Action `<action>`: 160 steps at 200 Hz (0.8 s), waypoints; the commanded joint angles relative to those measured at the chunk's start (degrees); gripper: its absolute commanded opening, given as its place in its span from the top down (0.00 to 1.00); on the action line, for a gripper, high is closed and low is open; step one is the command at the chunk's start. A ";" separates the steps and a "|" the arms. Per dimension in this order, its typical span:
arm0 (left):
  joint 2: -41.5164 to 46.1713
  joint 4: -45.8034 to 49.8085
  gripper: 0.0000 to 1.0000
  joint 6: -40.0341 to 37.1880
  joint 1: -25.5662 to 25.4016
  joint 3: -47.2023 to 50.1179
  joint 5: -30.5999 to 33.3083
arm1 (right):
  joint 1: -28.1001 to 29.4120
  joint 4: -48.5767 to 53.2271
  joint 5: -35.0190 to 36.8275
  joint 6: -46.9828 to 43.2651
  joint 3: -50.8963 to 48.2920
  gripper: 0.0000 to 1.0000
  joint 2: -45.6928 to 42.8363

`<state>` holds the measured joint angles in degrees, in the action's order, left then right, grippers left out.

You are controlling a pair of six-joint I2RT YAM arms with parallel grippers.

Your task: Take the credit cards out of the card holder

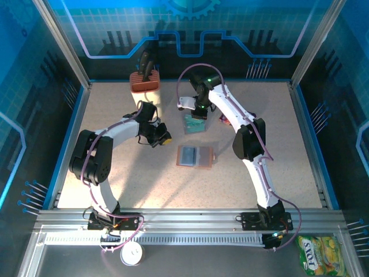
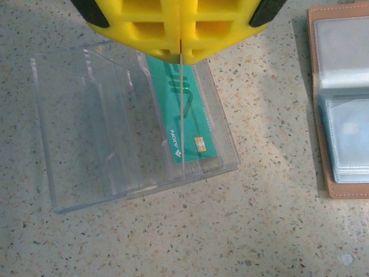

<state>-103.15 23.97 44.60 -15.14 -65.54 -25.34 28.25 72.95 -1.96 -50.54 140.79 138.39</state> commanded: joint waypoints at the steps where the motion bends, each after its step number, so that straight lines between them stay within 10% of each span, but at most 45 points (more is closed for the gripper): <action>1: -0.62 2.23 0.94 -1.18 0.63 -1.72 -1.18 | -1.26 -0.29 0.46 -1.30 1.25 1.00 -0.36; 160: -0.47 1.28 0.94 -0.65 0.69 0.01 -1.13 | -1.19 1.48 -1.66 -2.45 -7.21 1.00 -0.44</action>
<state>-103.15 24.18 44.62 -15.11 -65.54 -25.34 26.94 72.20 -2.13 -52.14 135.11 138.47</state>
